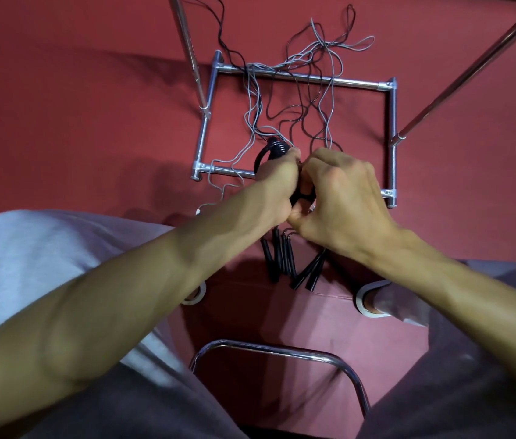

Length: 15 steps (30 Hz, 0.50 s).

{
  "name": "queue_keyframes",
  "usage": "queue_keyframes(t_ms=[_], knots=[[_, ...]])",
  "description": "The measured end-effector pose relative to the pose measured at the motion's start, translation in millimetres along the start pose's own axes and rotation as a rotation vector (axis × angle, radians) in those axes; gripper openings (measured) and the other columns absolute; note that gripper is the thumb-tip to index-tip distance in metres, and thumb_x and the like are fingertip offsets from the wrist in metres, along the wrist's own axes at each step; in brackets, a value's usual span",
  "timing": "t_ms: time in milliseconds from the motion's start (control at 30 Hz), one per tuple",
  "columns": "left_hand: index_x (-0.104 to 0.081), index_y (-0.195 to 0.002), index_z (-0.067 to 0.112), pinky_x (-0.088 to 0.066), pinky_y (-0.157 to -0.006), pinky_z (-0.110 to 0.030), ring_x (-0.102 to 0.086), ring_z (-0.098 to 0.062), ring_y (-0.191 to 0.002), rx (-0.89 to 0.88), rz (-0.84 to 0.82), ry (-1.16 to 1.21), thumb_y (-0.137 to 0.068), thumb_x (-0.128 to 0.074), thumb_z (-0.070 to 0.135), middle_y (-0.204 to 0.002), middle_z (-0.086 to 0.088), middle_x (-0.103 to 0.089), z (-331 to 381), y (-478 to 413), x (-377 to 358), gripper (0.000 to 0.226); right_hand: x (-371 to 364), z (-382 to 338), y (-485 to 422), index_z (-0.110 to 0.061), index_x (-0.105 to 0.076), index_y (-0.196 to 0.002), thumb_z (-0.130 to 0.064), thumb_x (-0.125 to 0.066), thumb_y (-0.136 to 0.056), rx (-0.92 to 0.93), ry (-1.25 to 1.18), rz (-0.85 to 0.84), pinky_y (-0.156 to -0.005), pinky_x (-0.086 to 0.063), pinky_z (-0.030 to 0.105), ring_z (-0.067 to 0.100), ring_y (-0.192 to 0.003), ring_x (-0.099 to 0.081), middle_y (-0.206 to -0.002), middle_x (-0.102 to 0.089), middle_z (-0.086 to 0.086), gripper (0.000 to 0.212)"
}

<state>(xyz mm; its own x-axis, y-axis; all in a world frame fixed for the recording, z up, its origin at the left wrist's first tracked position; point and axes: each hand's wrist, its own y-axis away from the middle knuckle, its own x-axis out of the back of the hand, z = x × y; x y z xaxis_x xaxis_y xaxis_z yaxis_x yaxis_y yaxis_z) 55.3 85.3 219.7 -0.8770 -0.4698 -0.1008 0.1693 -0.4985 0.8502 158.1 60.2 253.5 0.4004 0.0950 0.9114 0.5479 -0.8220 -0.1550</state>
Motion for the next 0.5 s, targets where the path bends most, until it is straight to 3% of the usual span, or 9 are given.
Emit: queue_keyframes(t_ms=[67, 133, 300, 400, 500], knots=[[-0.066, -0.08, 0.013, -0.054, -0.068, -0.031, -0.062, -0.022, -0.064, -0.09, 0.01, -0.065, -0.095, -0.068, 0.034, -0.07, -0.003, -0.064, -5.2, -3.7, -0.3, 0.025, -0.8, 1.2, -0.8, -0.005, -0.061, -0.075, -0.015, -0.068, -0.057, -0.041, 0.04, -0.025, -0.059, -0.035, 0.031, 0.036, -0.07, -0.056, -0.08, -0.058, 0.007, 0.022], [-0.066, -0.077, 0.012, -0.052, -0.066, -0.03, -0.062, -0.02, -0.064, -0.17, -0.013, -0.139, -0.093, -0.069, 0.029, -0.069, -0.003, -0.064, -7.4, -6.1, 0.5, 0.023, -0.2, 3.4, -2.4, -0.006, -0.064, -0.074, -0.022, -0.064, -0.058, -0.116, 0.026, -0.037, -0.059, -0.042, 0.034, 0.034, -0.076, -0.055, -0.084, -0.059, 0.006, 0.023], [-0.061, -0.084, 0.015, -0.057, -0.077, -0.037, -0.069, -0.024, -0.082, -0.252, -0.019, -0.422, -0.093, -0.068, 0.041, -0.087, -0.006, -0.07, -1.6, -10.7, 1.2, 0.029, 8.0, 7.4, -5.7, -0.013, -0.063, -0.057, -0.023, -0.06, -0.056, -0.406, -0.396, -0.043, -0.065, -0.046, 0.031, 0.021, -0.075, -0.058, -0.079, -0.06, 0.003, 0.01], [-0.067, -0.098, 0.01, -0.046, -0.05, -0.024, -0.06, -0.022, -0.061, -0.254, -0.07, -0.511, -0.093, -0.067, 0.042, -0.072, -0.004, -0.061, 4.6, -13.1, 1.3, 0.033, 18.8, 7.0, -11.3, -0.009, -0.058, -0.05, -0.016, -0.057, -0.058, -0.526, -0.611, -0.122, -0.056, -0.039, 0.029, 0.016, -0.059, -0.048, -0.059, -0.051, 0.004, 0.01], [-0.065, -0.087, 0.014, -0.031, -0.04, -0.014, -0.049, -0.014, -0.043, -0.239, -0.176, -0.477, -0.097, -0.063, 0.036, -0.057, 0.001, -0.052, 9.4, -11.1, 4.0, 0.025, 28.7, 5.3, -16.4, -0.003, -0.058, -0.054, 0.005, -0.047, -0.065, -0.739, -0.992, -0.189, -0.048, -0.042, 0.026, 0.016, -0.052, -0.049, -0.054, -0.051, 0.007, 0.016]])
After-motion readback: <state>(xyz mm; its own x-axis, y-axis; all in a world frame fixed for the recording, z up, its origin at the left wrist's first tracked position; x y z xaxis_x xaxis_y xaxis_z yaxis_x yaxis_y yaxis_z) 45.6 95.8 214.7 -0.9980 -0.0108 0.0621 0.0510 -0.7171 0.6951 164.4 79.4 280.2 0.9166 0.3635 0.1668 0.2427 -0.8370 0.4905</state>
